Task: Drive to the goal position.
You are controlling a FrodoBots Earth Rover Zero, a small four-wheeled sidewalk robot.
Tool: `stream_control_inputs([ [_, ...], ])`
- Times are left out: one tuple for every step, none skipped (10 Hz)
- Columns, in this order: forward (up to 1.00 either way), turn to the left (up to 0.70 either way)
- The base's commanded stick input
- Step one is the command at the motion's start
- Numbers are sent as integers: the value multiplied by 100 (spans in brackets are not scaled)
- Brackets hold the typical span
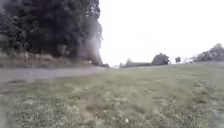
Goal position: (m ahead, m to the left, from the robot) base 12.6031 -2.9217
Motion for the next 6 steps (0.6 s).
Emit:
stream_control_inputs([
  [70, 0],
  [70, -2],
  [70, -4],
  [70, -6],
  [70, -25],
  [70, -33],
])
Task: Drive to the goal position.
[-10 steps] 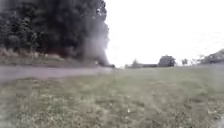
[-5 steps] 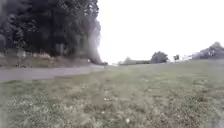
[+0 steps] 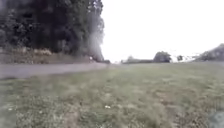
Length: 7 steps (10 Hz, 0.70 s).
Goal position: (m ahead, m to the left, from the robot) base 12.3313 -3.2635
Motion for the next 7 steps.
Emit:
stream_control_inputs([
  [70, -35],
  [70, -35],
  [70, -35],
  [70, -35],
  [70, -35],
  [70, -35],
  [70, -35],
])
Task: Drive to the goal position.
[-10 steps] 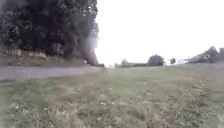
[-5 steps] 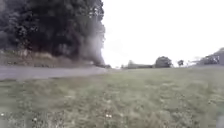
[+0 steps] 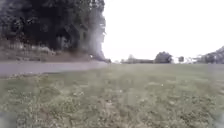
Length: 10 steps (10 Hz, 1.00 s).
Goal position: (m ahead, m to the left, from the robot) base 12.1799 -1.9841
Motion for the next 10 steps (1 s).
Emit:
stream_control_inputs([
  [70, -35],
  [70, -35],
  [70, -35],
  [70, -35],
  [70, -35],
  [70, -35],
  [70, -35],
  [70, -11],
  [70, -5],
  [70, 0],
])
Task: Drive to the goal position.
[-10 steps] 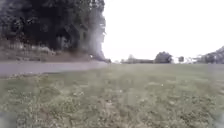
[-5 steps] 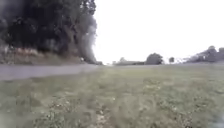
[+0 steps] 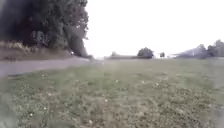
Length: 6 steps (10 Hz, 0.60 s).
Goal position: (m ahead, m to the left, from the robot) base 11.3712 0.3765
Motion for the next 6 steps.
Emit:
stream_control_inputs([
  [70, 0],
  [70, 0],
  [70, 0],
  [70, 0],
  [70, 0],
  [70, 0],
])
